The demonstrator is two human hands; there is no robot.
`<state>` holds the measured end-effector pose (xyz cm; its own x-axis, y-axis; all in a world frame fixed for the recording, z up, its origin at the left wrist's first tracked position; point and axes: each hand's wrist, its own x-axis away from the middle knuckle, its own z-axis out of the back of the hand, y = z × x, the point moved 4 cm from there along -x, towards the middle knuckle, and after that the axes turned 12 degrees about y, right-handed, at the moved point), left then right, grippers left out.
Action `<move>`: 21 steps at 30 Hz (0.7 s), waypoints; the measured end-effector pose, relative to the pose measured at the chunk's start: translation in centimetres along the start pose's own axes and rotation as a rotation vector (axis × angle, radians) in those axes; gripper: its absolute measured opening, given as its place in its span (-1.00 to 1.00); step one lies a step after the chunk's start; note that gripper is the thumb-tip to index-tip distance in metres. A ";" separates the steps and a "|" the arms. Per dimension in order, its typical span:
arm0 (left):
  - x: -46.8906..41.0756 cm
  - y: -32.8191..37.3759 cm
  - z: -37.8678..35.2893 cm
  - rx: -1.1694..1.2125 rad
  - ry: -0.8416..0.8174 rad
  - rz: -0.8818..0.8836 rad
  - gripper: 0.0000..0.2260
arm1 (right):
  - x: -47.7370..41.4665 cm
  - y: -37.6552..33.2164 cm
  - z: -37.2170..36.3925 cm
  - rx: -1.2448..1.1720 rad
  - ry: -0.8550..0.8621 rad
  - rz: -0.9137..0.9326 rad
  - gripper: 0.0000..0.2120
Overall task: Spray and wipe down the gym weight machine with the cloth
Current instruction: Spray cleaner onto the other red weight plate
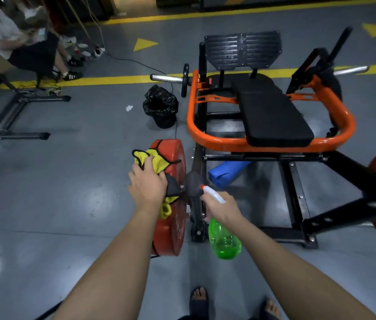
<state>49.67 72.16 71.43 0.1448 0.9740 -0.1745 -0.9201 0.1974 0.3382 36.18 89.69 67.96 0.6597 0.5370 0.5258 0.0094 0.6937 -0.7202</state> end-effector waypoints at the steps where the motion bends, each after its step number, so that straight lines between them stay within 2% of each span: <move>1: 0.1 0.0 0.0 0.005 0.004 0.000 -0.53 | -0.1 -0.2 0.1 -0.012 0.026 -0.011 -0.71; 3: 0.1 0.0 0.0 0.012 0.017 -0.001 -0.53 | -0.5 -0.6 0.2 -0.045 0.033 0.002 -0.79; 8: 0.3 -0.3 0.0 0.035 0.034 -0.019 -0.53 | -2.1 -1.2 0.1 -0.030 0.052 0.002 -0.68; 11: 0.5 -0.5 0.0 0.037 0.032 -0.028 -0.52 | -3.1 -0.5 -0.8 -0.070 0.015 -0.034 -0.54; 12: 0.6 -0.6 0.0 0.040 0.033 -0.030 -0.52 | -2.5 -0.5 -1.1 -0.051 -0.006 -0.041 -0.55; 15: 0.8 -0.7 -0.1 0.049 0.032 -0.037 -0.53 | -0.8 1.7 -2.2 0.090 -0.022 -0.076 -0.85; 19: 0.8 -0.9 -0.1 0.065 0.041 -0.037 -0.54 | 1.4 4.7 -2.4 0.290 -0.024 -0.119 -0.68; 21: 0.8 -1.0 -0.3 0.076 0.037 -0.040 -0.54 | 1.9 6.3 -2.1 0.277 -0.028 -0.185 -0.77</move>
<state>50.65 72.69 70.70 0.1660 0.9606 -0.2230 -0.8835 0.2454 0.3991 39.10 94.07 63.47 0.6451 0.4002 0.6509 -0.0803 0.8826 -0.4632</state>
